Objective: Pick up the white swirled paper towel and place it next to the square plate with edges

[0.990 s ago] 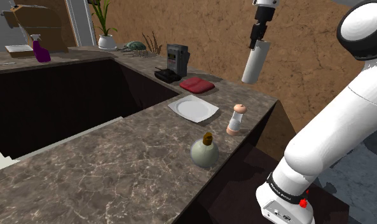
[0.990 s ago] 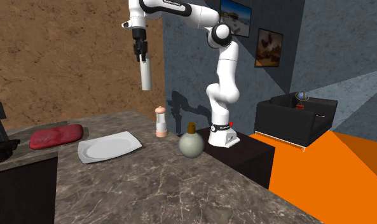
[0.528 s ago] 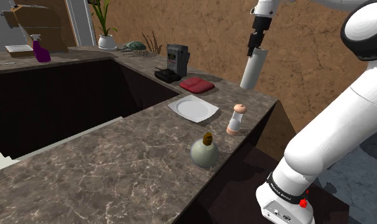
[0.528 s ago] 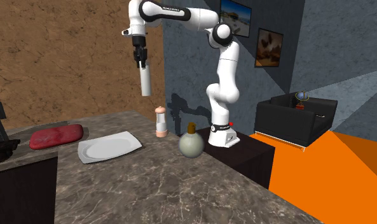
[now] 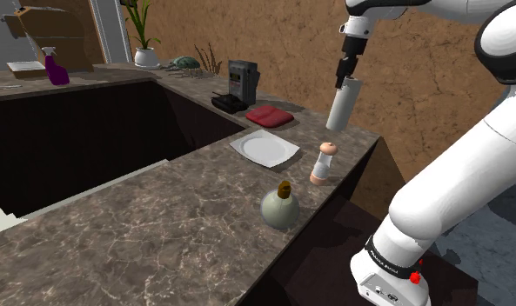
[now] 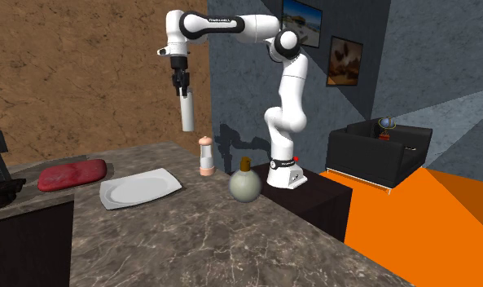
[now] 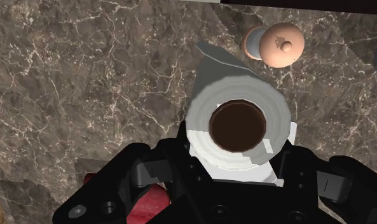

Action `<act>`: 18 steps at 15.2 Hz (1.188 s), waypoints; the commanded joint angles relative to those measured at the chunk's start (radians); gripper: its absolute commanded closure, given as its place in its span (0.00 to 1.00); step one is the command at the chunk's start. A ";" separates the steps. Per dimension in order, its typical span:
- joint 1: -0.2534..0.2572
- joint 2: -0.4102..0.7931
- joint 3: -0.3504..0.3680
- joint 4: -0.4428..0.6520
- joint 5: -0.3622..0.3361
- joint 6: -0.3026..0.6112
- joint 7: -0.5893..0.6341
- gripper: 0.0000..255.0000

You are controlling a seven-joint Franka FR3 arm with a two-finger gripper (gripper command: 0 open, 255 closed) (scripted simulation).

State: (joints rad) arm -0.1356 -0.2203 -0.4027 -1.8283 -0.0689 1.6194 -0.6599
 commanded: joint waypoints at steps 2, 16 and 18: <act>-0.001 -0.005 -0.001 -0.048 -0.002 0.043 0.001 1.00; -0.007 -0.009 -0.010 -0.240 -0.009 0.232 0.002 1.00; -0.008 -0.006 -0.012 -0.264 -0.008 0.259 0.001 1.00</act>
State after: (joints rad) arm -0.1427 -0.2277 -0.4134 -2.0795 -0.0773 1.8637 -0.6579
